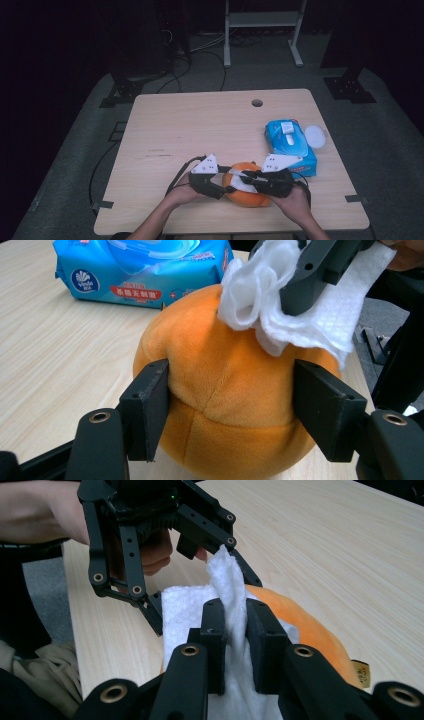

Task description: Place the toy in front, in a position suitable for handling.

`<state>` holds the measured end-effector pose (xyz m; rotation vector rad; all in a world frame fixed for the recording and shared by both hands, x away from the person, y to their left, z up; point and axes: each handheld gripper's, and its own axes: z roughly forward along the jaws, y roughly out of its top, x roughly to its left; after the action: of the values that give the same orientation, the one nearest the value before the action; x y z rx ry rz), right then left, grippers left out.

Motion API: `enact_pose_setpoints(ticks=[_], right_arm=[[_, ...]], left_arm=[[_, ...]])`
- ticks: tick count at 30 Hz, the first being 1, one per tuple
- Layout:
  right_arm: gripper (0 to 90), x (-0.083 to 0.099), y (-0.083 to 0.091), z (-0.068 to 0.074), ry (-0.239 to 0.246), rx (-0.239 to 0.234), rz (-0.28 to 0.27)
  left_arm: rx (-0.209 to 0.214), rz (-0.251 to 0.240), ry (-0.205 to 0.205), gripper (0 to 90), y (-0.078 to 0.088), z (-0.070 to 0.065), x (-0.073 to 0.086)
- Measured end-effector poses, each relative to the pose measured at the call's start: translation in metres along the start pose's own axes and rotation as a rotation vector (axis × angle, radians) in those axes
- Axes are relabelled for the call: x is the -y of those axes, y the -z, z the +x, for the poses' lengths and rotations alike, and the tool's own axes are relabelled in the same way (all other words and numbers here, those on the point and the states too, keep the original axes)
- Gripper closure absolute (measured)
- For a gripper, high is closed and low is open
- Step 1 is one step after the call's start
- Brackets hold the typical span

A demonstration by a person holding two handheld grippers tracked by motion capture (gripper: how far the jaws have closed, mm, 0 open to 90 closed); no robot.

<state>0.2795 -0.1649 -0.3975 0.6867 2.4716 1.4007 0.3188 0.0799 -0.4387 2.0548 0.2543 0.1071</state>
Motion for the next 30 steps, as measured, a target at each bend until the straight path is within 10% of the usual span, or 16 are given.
enact_pose_setpoints(ticks=[8,13,17,26,30], right_arm=[[78.2,0.014,0.011,-0.027,-0.082,0.058,0.01],[78.1,0.01,0.005,-0.011,-0.038,0.011,-0.004],[77.8,0.006,-0.002,0.0,0.029,0.0,0.015],[77.9,0.017,0.01,-0.03,-0.071,0.084,0.035],[77.8,0.013,0.008,-0.02,-0.054,0.057,0.018]], left_arm=[[0.022,0.006,0.034,27.3,0.004,0.005,-0.001],[0.033,-0.048,0.078,23.3,0.005,0.007,-0.009],[0.036,-0.016,0.064,29.3,0.002,0.004,-0.004],[0.052,-0.003,0.04,33.7,0.003,0.002,-0.001],[0.055,0.003,0.029,33.5,0.0,-0.001,-0.002]])
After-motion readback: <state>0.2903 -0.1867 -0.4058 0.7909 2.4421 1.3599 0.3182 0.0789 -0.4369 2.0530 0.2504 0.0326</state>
